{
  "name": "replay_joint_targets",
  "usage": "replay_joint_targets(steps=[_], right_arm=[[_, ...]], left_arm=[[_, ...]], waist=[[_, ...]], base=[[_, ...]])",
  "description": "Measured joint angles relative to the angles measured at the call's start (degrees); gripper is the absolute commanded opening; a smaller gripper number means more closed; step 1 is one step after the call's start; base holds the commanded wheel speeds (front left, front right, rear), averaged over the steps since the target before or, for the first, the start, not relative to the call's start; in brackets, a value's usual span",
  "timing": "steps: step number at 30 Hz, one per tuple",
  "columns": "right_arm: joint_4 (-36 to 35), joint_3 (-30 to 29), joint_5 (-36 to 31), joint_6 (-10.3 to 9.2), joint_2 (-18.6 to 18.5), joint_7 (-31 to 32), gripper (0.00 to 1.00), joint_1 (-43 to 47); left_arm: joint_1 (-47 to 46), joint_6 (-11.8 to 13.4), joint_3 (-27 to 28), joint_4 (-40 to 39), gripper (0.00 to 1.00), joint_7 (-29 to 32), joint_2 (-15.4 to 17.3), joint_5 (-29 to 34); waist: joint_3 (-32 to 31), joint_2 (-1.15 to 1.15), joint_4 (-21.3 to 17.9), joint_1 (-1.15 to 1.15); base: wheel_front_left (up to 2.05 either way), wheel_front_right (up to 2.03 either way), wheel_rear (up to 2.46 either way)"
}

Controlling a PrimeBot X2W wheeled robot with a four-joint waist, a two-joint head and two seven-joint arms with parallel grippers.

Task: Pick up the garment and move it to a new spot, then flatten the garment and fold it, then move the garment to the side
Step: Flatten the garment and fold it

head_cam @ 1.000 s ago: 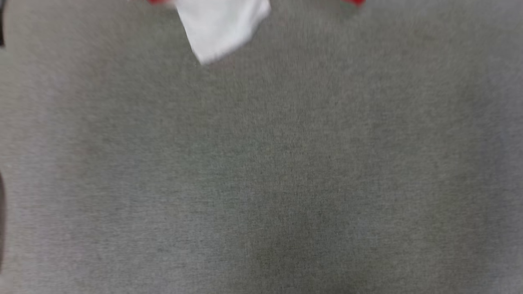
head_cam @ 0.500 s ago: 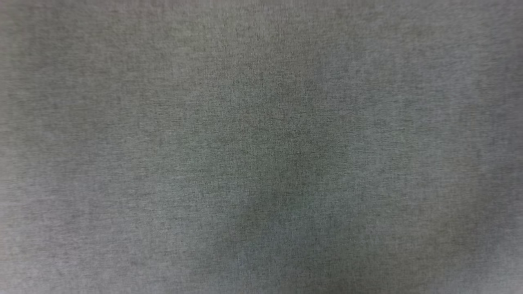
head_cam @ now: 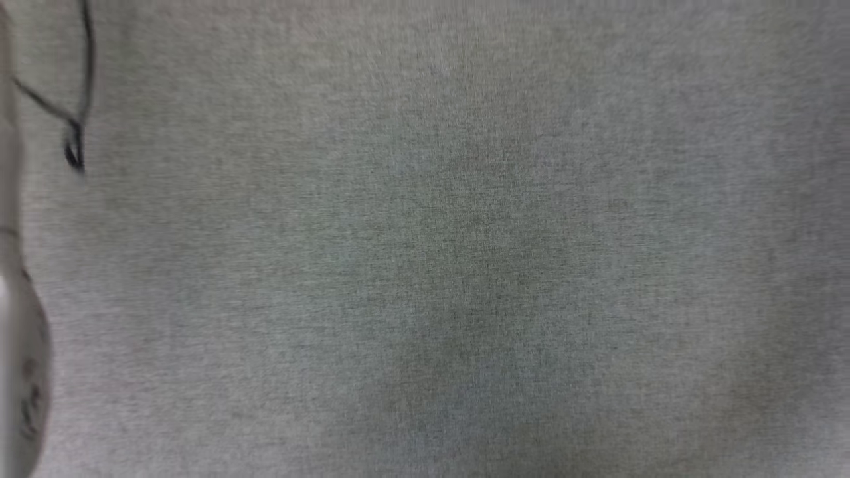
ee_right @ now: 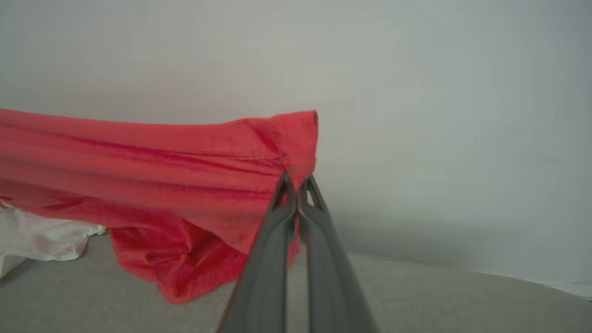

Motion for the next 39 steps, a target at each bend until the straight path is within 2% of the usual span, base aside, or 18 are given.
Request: replay_joint_targets(steps=[4,11,16,19,24,30,35,39], right_arm=[[0.8,3.0,2.9,0.0,-0.7,-1.6,0.0,7.4],[-1.9,7.5,8.9,0.02,-2.5,-4.0,0.0,28.2],[-5.0,7.6,12.6,0.03,-3.4,-3.4,0.0,41.5],[-7.0,6.1,13.8,0.1,-4.2,-3.0,0.0,49.2],[-10.9,2.4,14.3,0.13,-4.5,-1.0,0.0,61.0],[-18.4,-3.9,13.0,0.2,-3.5,3.1,0.0,75.2],[-29.4,-11.3,9.7,0.2,-1.1,8.8,0.0,86.8],[-39.7,-17.0,6.3,0.08,2.2,14.9,0.0,93.3]], left_arm=[[8.8,-0.4,0.9,-0.3,0.0,-0.1,-0.7,-2.8],[33.5,-0.5,1.7,-6.3,0.0,-0.1,-2.3,-6.8],[50.1,-0.4,2.3,-12.3,0.0,-0.1,-3.4,-7.0],[57.9,0.7,2.4,-15.8,0.0,0.0,-3.7,-7.2],[70.4,3.9,2.7,-23.9,0.0,2.9,-3.4,-7.9],[85.7,9.6,4.3,-38.1,0.0,9.7,-1.9,-9.9],[96.7,14.2,5.1,-51.1,0.0,16.1,-0.6,-10.8],[100.4,16.8,5.6,-59.0,0.0,19.3,0.6,-10.8]], waist=[[-3.9,0.0,0.6,-0.01],[-13.2,0.0,1.6,-0.01],[-20.7,0.0,2.2,-0.02],[-24.9,0.0,2.7,-0.02],[-31.2,0.0,3.5,-0.04],[-37.4,0.0,4.0,-0.04],[-40.4,0.0,4.2,-0.04],[-40.3,0.0,4.0,-0.03]], base=[[0.0,0.0,0.0],[0.0,0.0,0.0],[0.0,0.0,0.0],[0.0,0.0,0.0],[0.0,0.0,0.0],[0.0,0.0,0.0],[0.0,0.0,0.0],[0.0,0.0,0.0]])
